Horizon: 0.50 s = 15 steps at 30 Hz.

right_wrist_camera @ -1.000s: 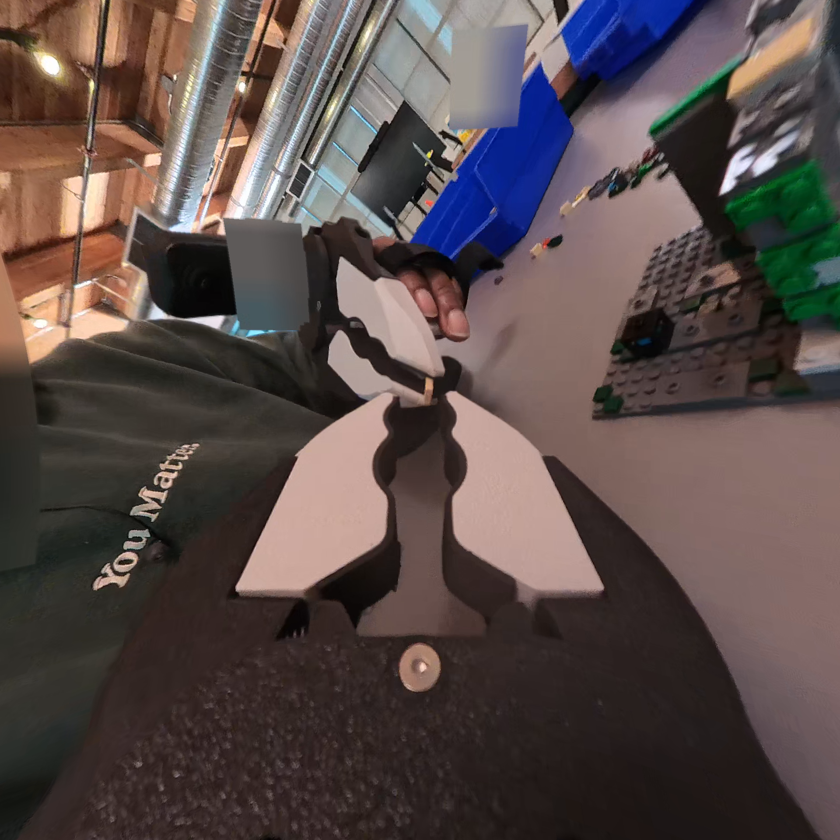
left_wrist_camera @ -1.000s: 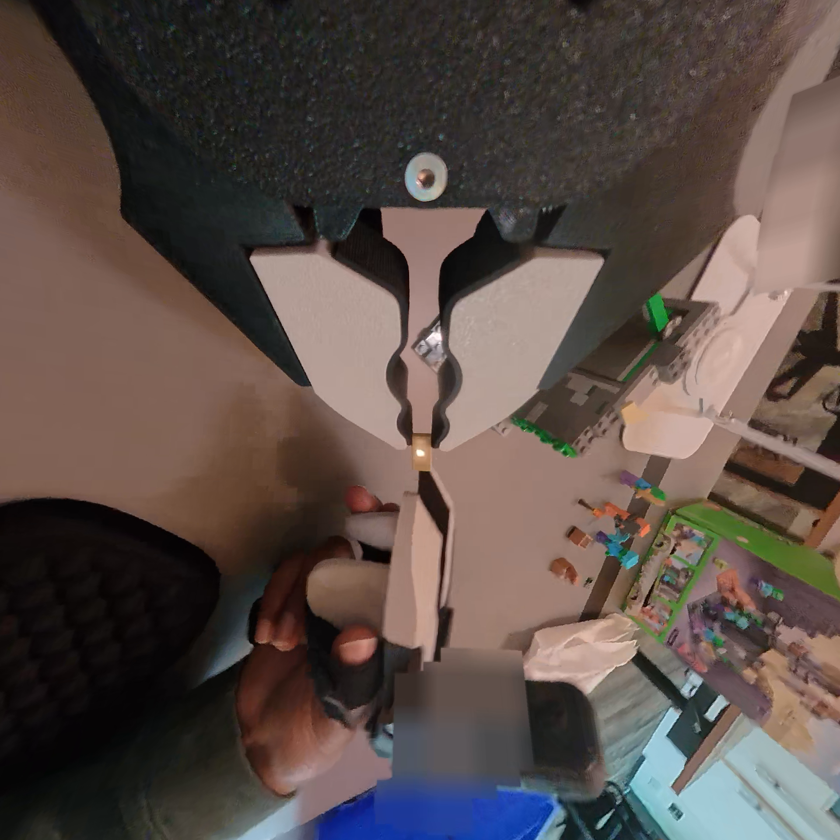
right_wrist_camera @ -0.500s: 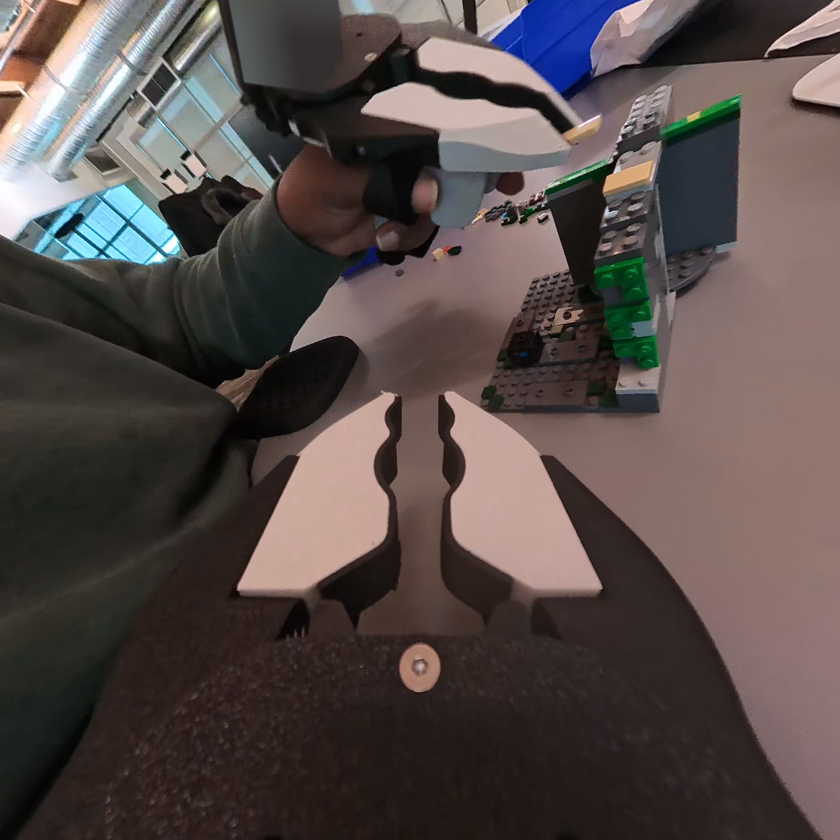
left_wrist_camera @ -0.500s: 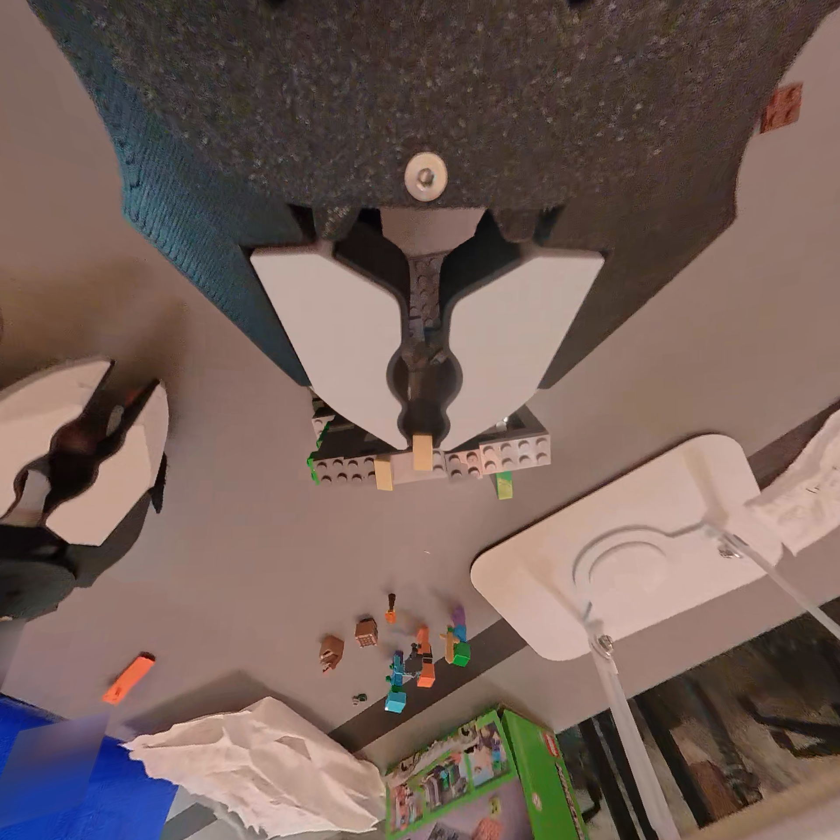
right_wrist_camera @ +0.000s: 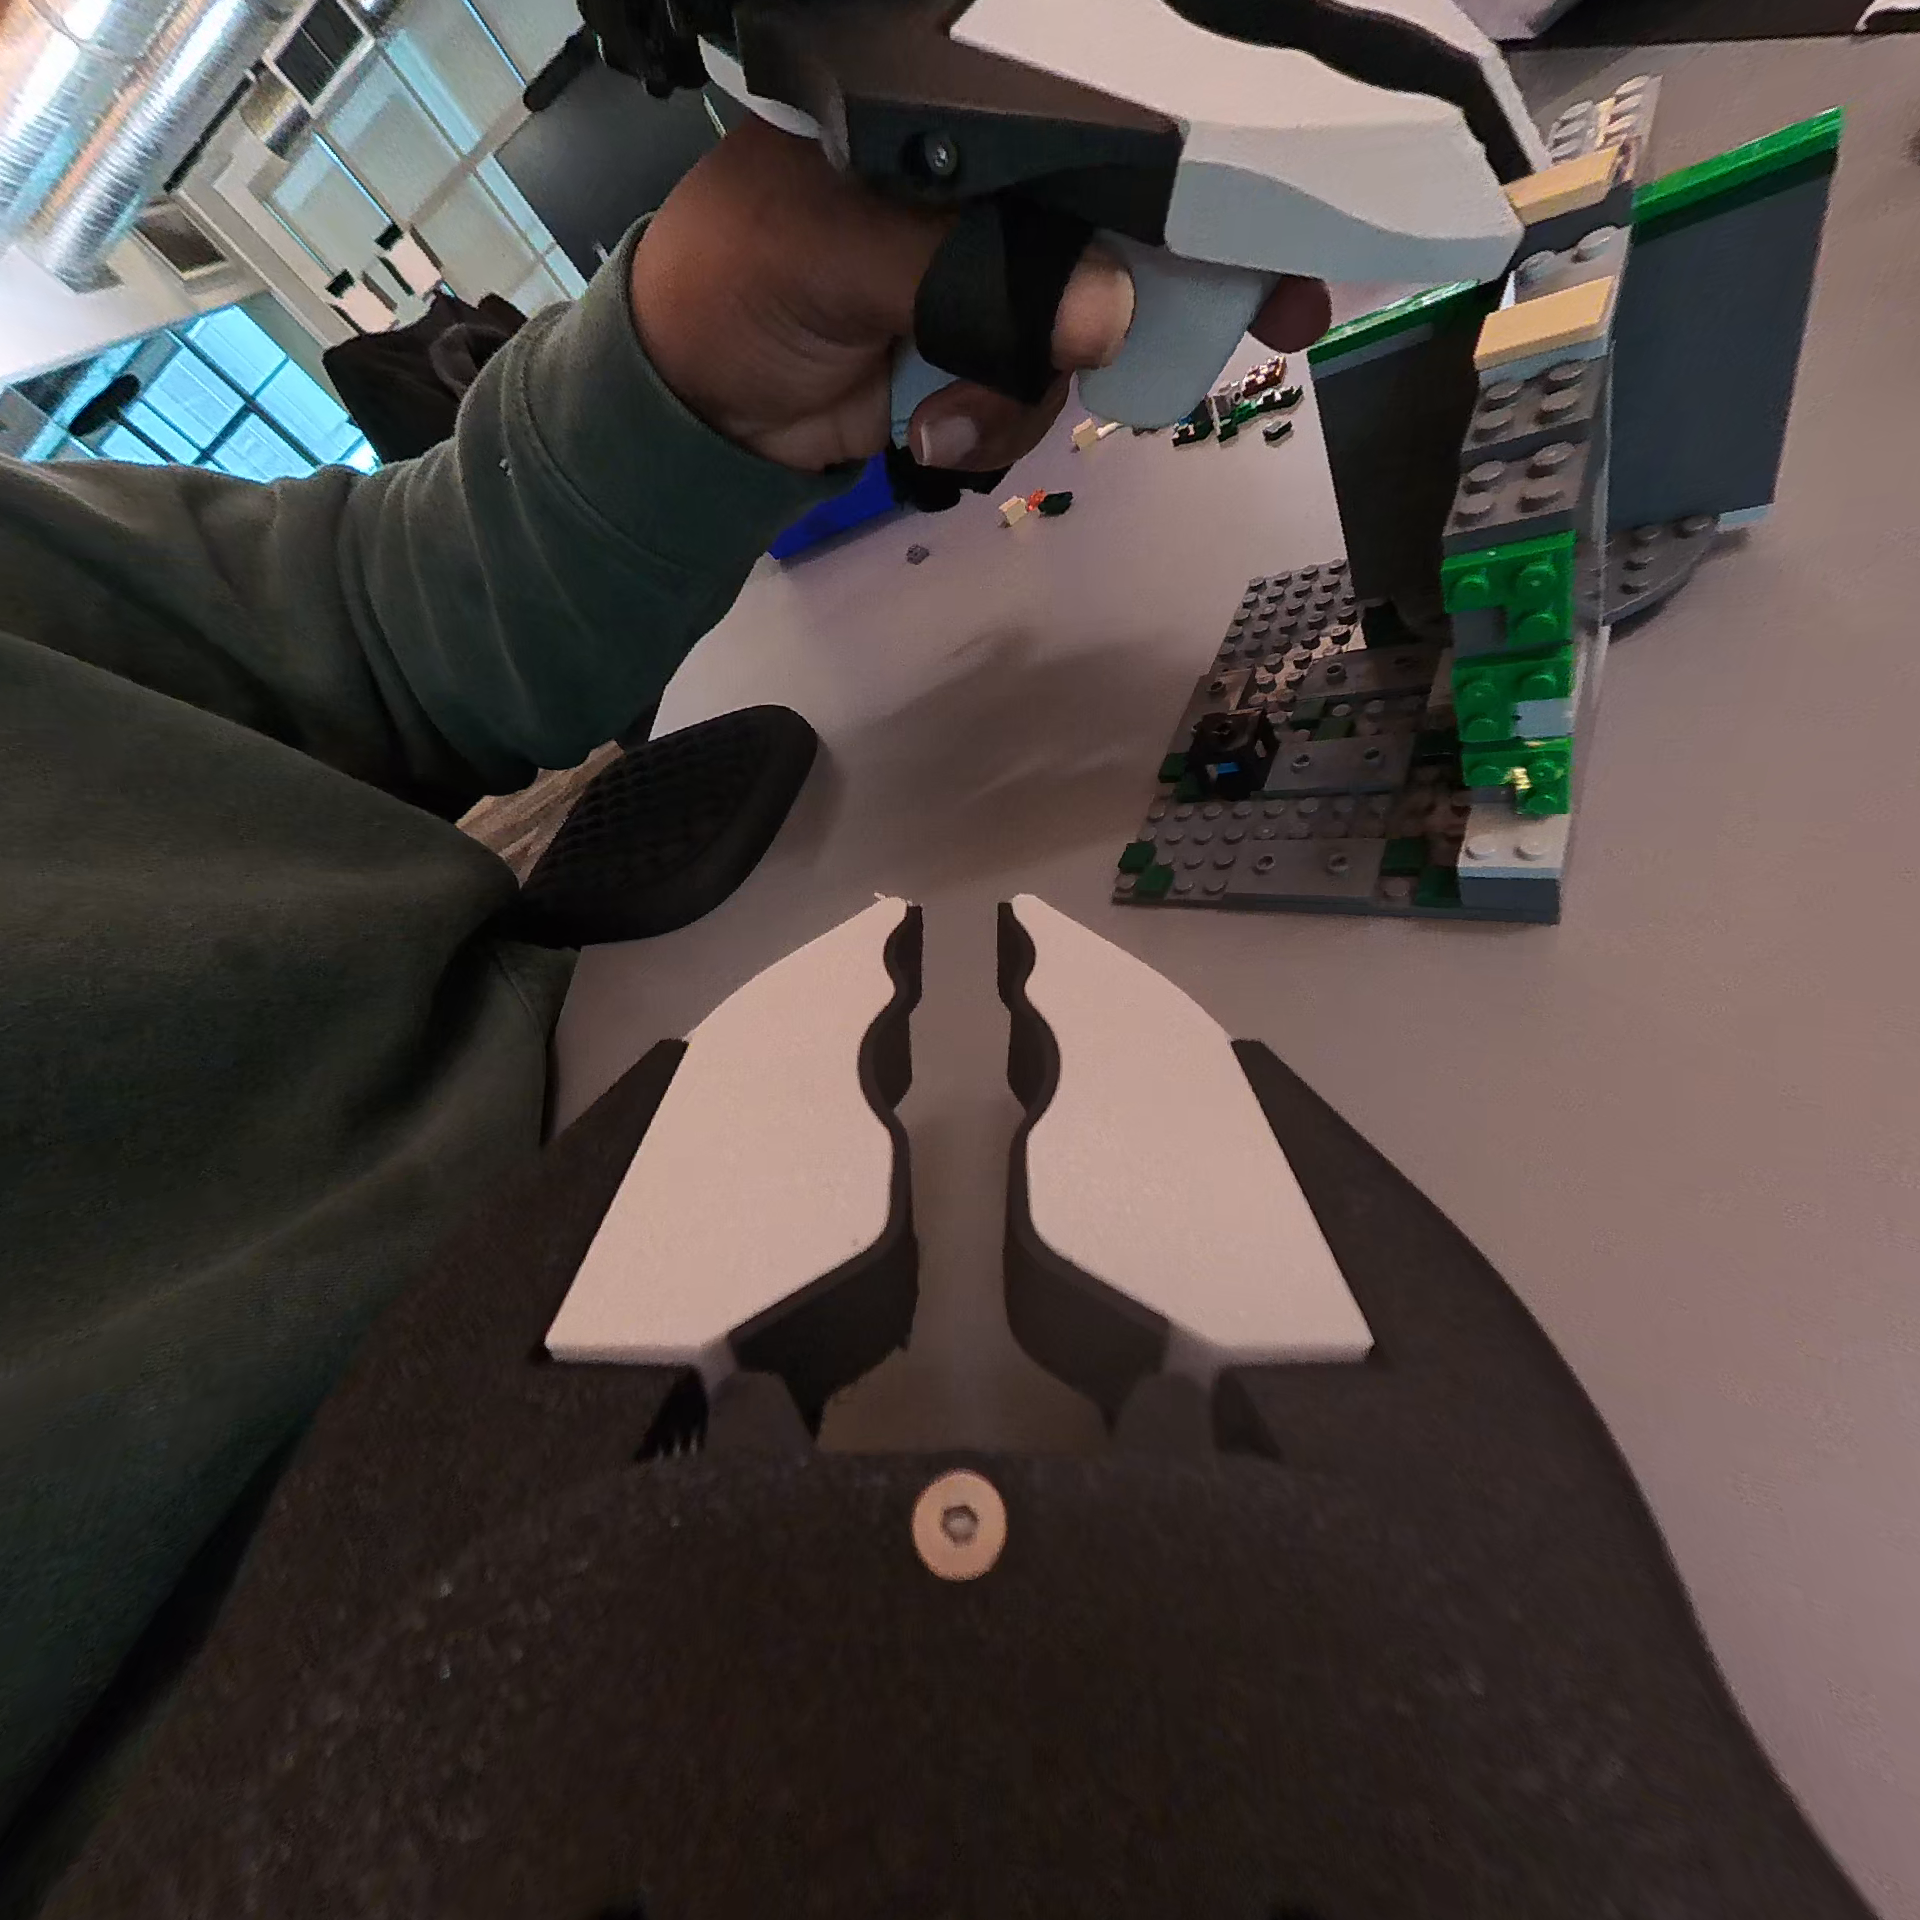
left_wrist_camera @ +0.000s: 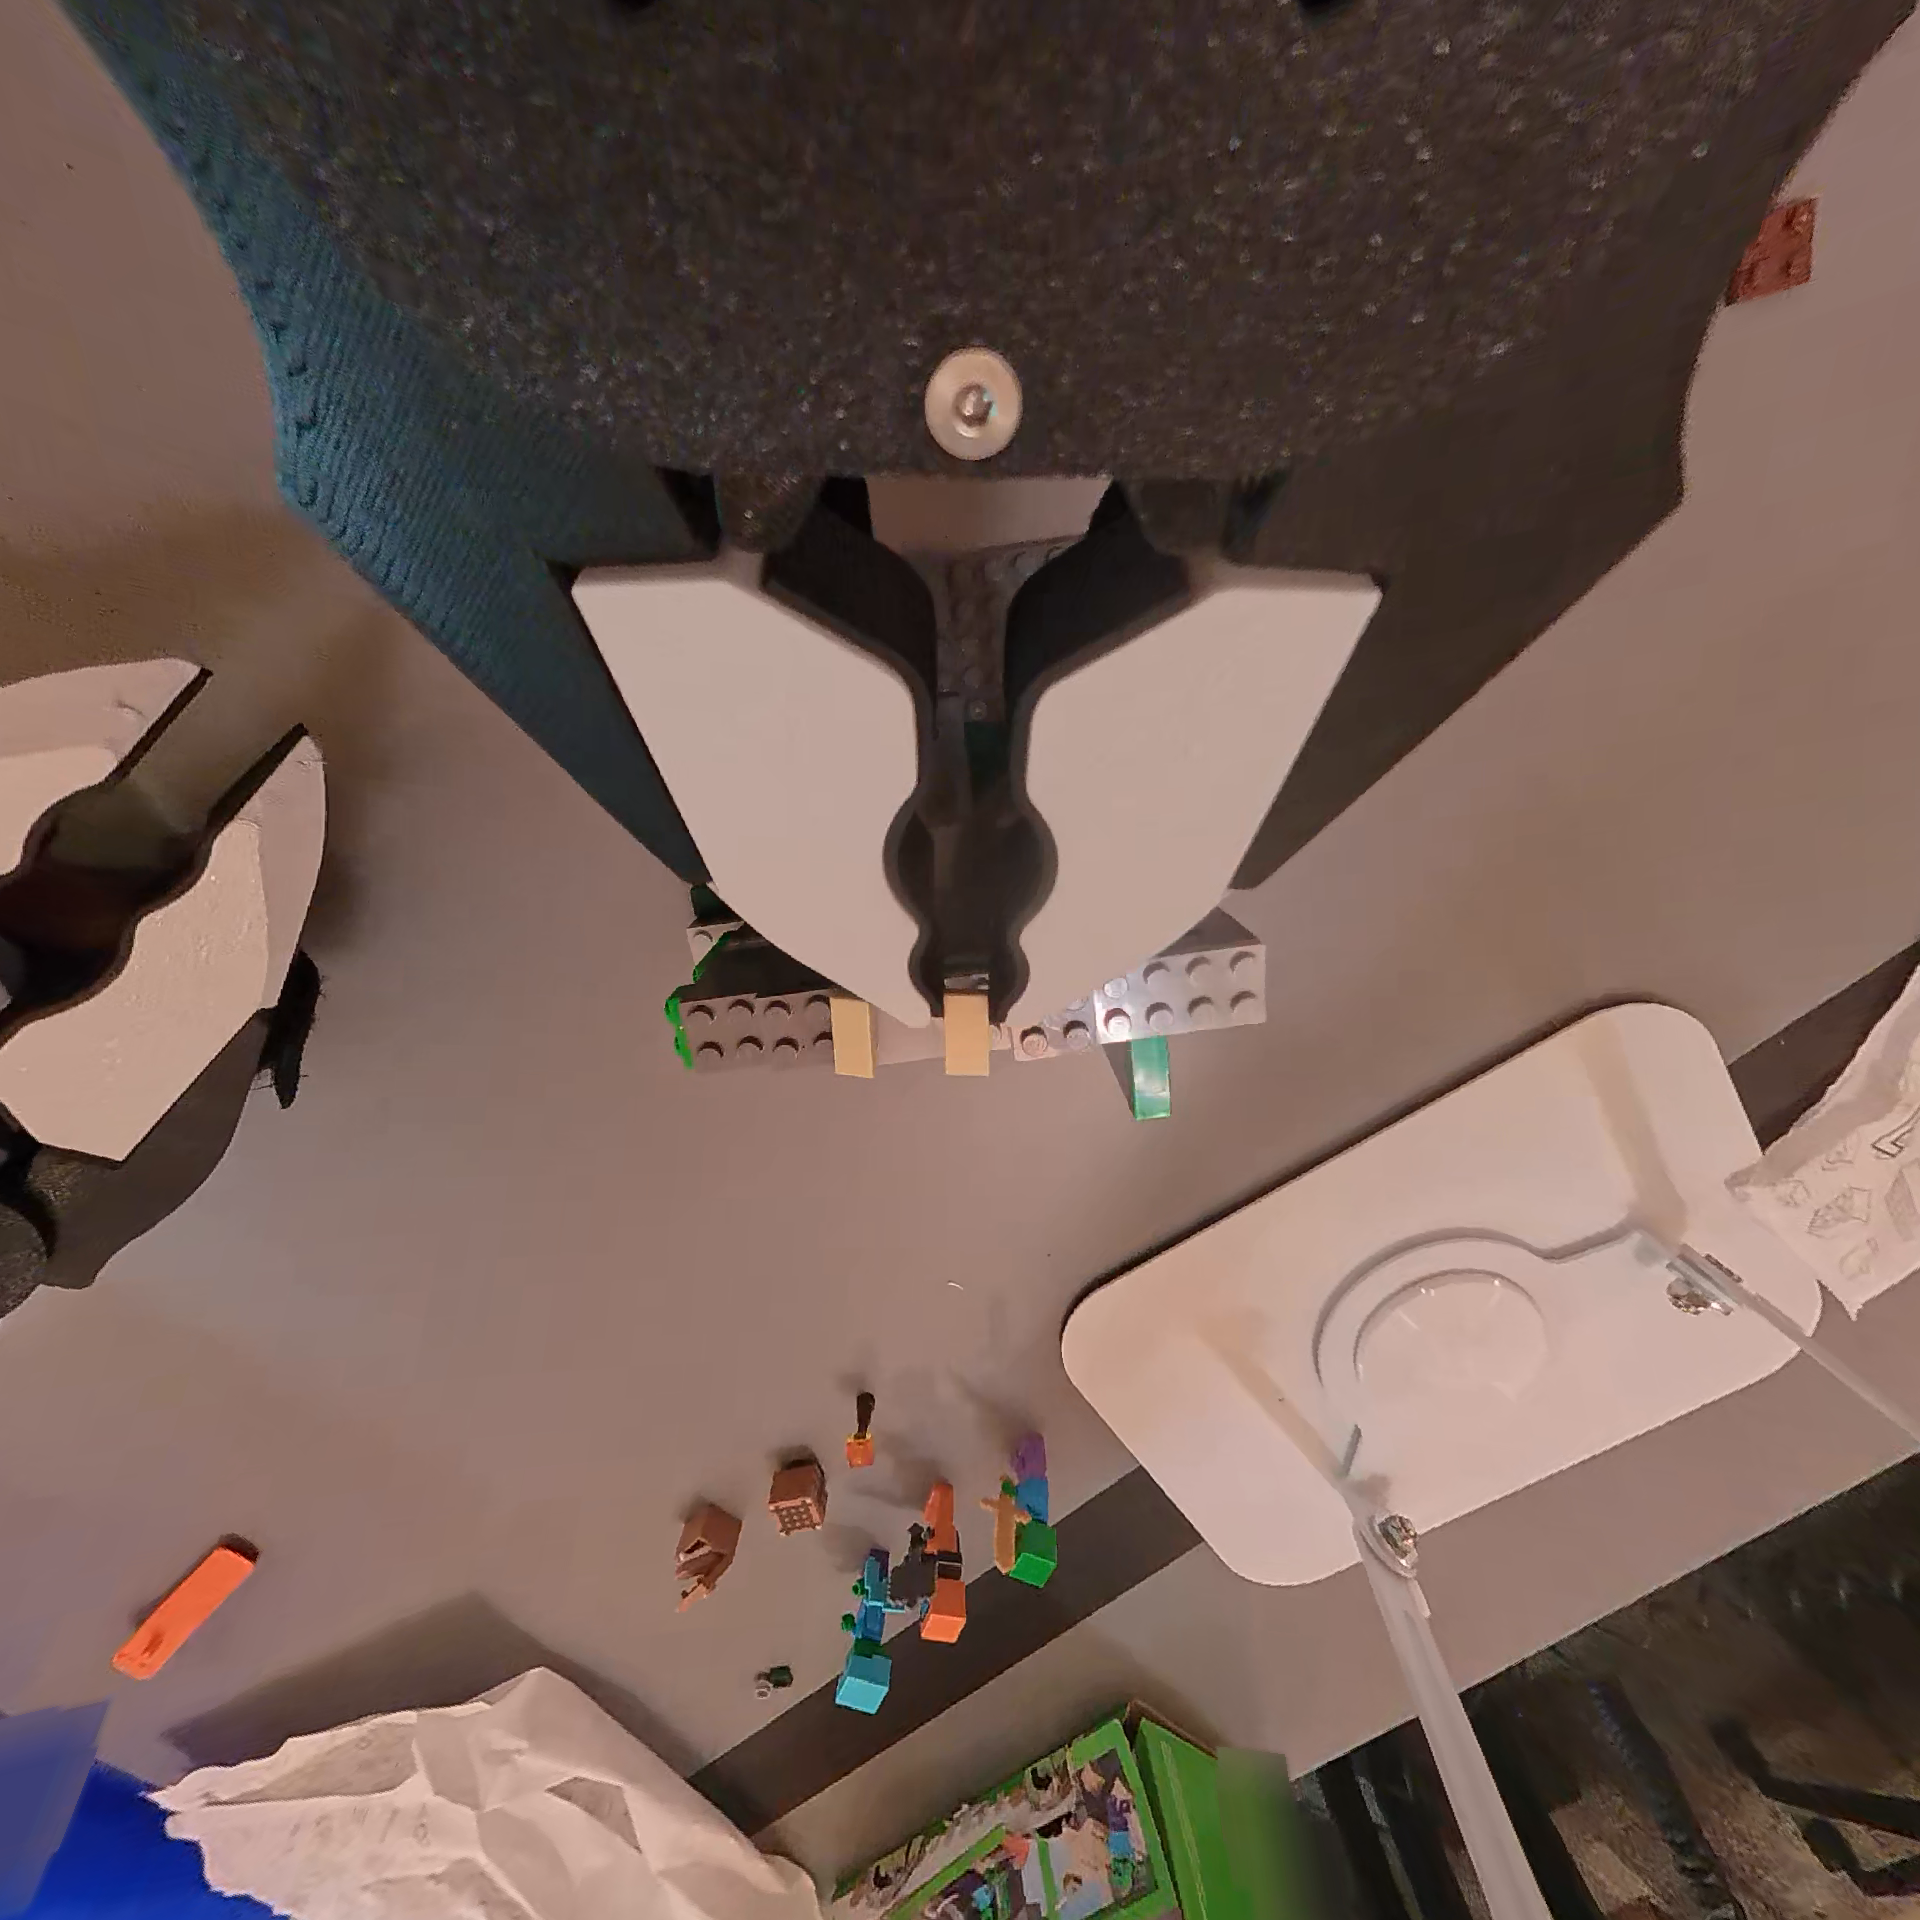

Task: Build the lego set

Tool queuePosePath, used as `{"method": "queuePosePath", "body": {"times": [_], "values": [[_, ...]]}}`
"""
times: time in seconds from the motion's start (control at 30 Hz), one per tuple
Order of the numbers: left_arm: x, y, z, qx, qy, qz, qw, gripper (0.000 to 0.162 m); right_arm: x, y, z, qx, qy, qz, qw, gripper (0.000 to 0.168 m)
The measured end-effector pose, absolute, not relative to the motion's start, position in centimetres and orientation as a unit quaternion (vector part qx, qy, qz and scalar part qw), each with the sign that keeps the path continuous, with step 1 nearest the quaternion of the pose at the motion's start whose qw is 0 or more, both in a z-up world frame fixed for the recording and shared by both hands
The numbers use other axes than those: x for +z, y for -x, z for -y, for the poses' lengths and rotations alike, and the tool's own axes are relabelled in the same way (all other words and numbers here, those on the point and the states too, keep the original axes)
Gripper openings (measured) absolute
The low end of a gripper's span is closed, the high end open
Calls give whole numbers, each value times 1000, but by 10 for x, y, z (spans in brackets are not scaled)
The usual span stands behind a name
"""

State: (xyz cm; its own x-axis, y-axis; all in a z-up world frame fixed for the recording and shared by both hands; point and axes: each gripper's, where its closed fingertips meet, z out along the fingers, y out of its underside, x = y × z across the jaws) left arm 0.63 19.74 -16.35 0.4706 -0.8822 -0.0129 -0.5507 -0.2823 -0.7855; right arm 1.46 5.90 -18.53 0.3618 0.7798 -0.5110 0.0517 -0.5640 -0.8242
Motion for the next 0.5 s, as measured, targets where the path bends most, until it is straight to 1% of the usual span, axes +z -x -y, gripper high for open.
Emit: {"method": "queuePosePath", "body": {"times": [0.5], "values": [[-164, -7, -197, -187, 760, -472, 407, 12, -189, -12, -56, 486, 740, 290, 364, 11]]}}
